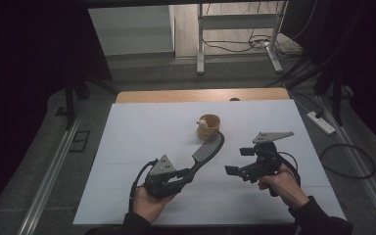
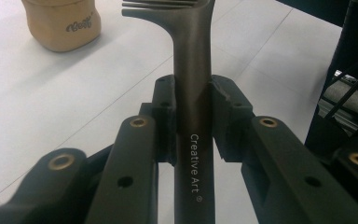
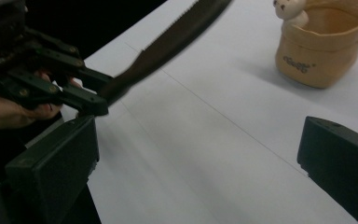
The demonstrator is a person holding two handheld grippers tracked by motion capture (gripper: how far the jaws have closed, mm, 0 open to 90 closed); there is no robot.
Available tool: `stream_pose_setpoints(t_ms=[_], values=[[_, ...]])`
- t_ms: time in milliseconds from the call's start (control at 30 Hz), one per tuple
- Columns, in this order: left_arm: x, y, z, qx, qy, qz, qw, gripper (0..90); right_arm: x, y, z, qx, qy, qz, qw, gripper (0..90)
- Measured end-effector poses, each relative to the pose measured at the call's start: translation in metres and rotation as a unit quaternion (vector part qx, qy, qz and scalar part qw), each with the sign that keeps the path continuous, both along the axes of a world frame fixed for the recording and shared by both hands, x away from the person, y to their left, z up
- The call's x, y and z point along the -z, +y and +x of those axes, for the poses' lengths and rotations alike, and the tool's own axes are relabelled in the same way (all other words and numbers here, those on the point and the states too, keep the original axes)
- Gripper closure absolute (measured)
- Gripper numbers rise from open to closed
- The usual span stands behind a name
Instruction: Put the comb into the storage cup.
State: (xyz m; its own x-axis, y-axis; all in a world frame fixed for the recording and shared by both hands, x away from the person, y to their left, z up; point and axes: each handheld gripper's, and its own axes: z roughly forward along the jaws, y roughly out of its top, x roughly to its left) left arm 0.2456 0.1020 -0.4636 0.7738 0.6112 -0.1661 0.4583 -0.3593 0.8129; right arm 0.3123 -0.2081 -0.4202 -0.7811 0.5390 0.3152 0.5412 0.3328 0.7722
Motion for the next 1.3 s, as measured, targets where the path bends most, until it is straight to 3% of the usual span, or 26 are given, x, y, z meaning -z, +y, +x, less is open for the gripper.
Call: stream_pose_setpoints(t_ms=[333, 933, 1233, 1300], values=[[0.000, -0.007, 0.001, 0.007, -0.003, 0.001, 1.0000, 72.0, -0.004, 0.017, 0.010, -0.016, 0.017, 0.013, 0.9997, 0.0], [0.000, -0.010, 0.003, 0.008, 0.000, -0.012, 0.9999, 71.9, -0.006, 0.041, 0.027, -0.006, 0.064, 0.015, 0.9978, 0.0], [0.001, -0.011, 0.002, 0.008, -0.003, -0.006, 0.9999, 71.9, -0.004, 0.048, 0.031, -0.005, 0.098, 0.015, 0.9951, 0.0], [0.002, -0.012, 0.002, 0.007, -0.005, -0.003, 1.0000, 71.9, -0.004, 0.048, 0.032, -0.005, 0.101, 0.017, 0.9947, 4.0]])
